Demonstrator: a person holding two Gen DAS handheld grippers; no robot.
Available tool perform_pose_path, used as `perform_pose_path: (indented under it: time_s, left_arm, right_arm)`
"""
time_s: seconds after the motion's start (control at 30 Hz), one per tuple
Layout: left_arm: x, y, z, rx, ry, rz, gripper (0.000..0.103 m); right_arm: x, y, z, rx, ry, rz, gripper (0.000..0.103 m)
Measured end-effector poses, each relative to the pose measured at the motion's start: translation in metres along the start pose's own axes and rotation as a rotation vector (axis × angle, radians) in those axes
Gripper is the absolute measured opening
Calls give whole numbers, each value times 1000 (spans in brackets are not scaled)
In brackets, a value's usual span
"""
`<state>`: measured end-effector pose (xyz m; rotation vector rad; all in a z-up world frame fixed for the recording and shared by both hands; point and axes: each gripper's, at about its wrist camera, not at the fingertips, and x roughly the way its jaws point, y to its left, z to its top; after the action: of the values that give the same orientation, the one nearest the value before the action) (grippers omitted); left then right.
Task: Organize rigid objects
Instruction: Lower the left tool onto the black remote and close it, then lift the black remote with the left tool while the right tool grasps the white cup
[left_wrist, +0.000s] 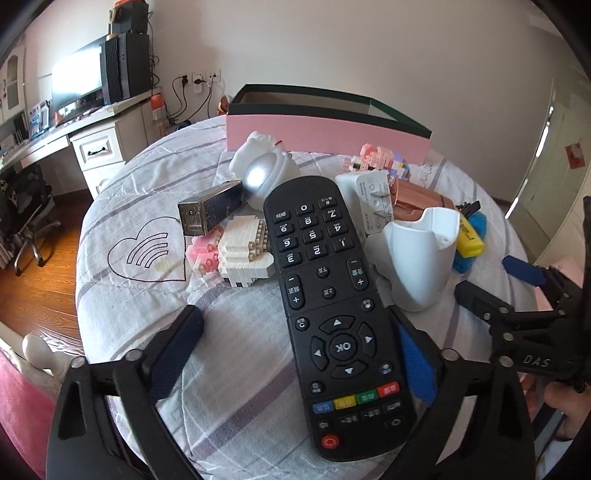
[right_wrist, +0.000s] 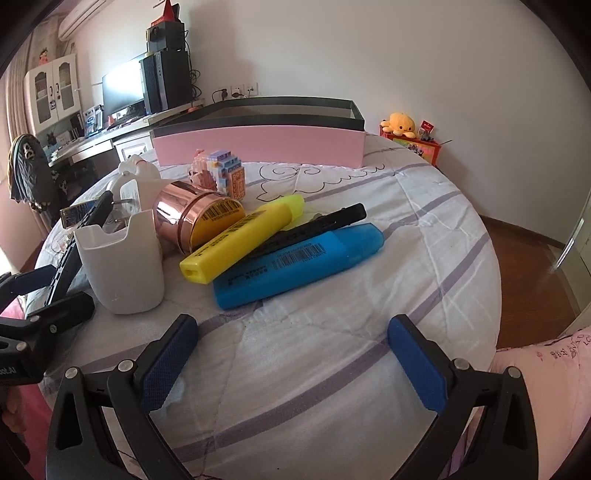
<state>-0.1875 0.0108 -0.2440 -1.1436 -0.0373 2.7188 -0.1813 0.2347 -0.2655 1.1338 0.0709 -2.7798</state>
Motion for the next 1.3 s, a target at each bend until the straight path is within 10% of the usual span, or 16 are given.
perform_pose_path:
  time_s: [0.27,0.93,1.3]
  left_arm:
    - [-2,0,3,20,-1,-46,45]
    - [-26,1,12,96,-81,-95,43]
    - [-31,13,4,101,-82,-75,42]
  right_arm:
    - [-2,1,-1,-3,-3,4,103]
    - [-24,3,27,27,-67,14,103]
    - [-34,65,35,-73,-89,188,96]
